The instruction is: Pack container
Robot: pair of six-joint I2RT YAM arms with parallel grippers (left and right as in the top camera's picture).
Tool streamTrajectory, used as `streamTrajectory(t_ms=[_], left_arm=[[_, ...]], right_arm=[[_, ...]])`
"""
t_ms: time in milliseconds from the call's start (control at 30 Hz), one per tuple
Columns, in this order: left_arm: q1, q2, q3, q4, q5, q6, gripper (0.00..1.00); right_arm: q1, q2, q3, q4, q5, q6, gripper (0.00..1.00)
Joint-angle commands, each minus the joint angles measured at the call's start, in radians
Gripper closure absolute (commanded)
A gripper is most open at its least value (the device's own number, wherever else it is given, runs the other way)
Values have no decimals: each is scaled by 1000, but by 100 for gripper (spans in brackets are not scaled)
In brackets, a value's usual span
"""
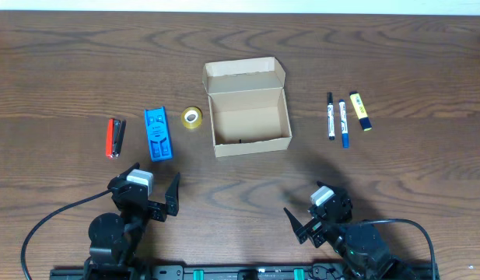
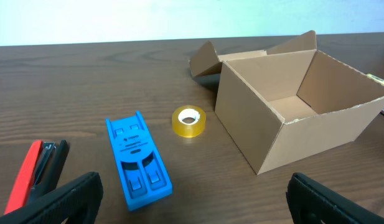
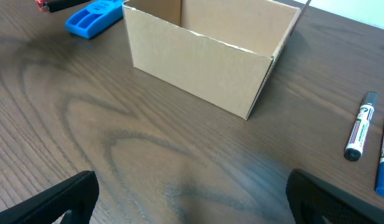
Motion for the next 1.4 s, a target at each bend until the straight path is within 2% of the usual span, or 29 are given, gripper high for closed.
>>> streamTrajectory(t_ms=[0,1200,1367], left_arm=[[7,-8,-24,-4,-14,-10,5],[7,-8,-24,-4,-14,-10,5],[8,-8,-24,-2,-111,8,5]], right_arm=[[14,-9,-3,-1,2,-14,1],[14,-9,-3,-1,2,-14,1],[14,-9,-3,-1,2,-14,1]])
